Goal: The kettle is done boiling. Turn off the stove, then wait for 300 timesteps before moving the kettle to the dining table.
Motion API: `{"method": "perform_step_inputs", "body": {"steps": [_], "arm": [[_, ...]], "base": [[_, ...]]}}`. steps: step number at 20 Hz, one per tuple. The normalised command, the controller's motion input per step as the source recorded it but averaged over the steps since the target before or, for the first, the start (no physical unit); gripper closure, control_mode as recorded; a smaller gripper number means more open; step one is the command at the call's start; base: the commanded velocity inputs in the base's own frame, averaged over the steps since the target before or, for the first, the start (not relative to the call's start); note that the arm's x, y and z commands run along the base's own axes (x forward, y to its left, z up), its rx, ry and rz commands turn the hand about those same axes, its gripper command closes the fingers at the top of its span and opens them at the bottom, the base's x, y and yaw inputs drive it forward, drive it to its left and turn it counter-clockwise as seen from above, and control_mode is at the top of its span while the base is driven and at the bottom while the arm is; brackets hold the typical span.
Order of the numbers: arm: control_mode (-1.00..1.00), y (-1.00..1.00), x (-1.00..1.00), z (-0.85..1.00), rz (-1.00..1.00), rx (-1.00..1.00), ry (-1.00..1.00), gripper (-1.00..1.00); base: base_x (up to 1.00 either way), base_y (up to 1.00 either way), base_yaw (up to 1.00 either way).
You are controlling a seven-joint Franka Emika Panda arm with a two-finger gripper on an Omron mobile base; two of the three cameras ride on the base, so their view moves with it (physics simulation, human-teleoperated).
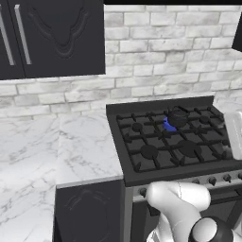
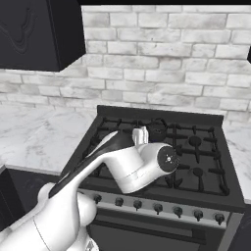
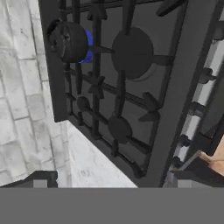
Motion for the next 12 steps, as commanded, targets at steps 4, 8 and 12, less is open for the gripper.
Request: {"method": "perform_step_inputs", "body": {"steps": [4, 8, 12], "arm": [[-1.0, -0.25, -0.26, -0.18, -0.18, 0.12, 0.0, -1.0], [-1.0, -0.25, -0.28, -0.18, -0.19, 0.12, -0.01, -1.0], [-1.0, -0.21, -0.21, -0.2, -0.19, 0.11, 0.0, -1.0]], "base": [[0.0, 0.0, 0.0], [0.0, 0.0, 0.0], [0.0, 0.0, 0.0]]}}
